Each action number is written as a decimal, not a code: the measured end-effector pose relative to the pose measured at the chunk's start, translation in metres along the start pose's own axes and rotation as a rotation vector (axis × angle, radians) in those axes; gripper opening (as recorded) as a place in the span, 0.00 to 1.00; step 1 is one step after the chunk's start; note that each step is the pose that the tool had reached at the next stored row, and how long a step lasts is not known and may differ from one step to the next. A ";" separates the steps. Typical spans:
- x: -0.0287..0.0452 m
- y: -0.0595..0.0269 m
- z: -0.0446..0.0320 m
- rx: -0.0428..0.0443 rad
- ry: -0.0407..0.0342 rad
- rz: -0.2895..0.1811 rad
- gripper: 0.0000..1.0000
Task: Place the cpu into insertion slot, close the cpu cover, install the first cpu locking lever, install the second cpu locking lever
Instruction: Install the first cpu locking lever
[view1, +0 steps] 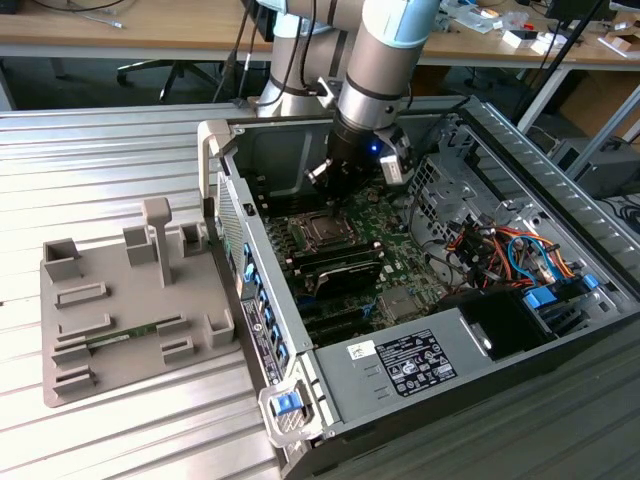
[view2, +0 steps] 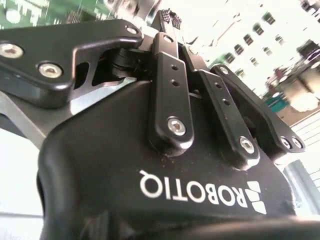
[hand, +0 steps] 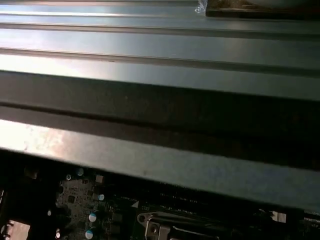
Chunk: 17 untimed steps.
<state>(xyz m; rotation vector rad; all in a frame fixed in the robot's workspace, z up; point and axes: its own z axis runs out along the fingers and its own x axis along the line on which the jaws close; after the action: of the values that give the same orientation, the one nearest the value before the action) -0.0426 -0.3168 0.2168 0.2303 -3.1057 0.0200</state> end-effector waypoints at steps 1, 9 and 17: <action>0.0002 -0.0031 0.0001 -0.0002 0.0004 0.000 0.10; 0.0012 -0.0157 -0.0003 0.0004 0.0022 0.027 0.10; 0.0017 -0.0162 -0.0193 0.0000 0.0021 0.034 0.10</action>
<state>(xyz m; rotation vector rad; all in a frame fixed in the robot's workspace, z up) -0.0414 -0.3327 0.2363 0.1769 -3.1073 0.0210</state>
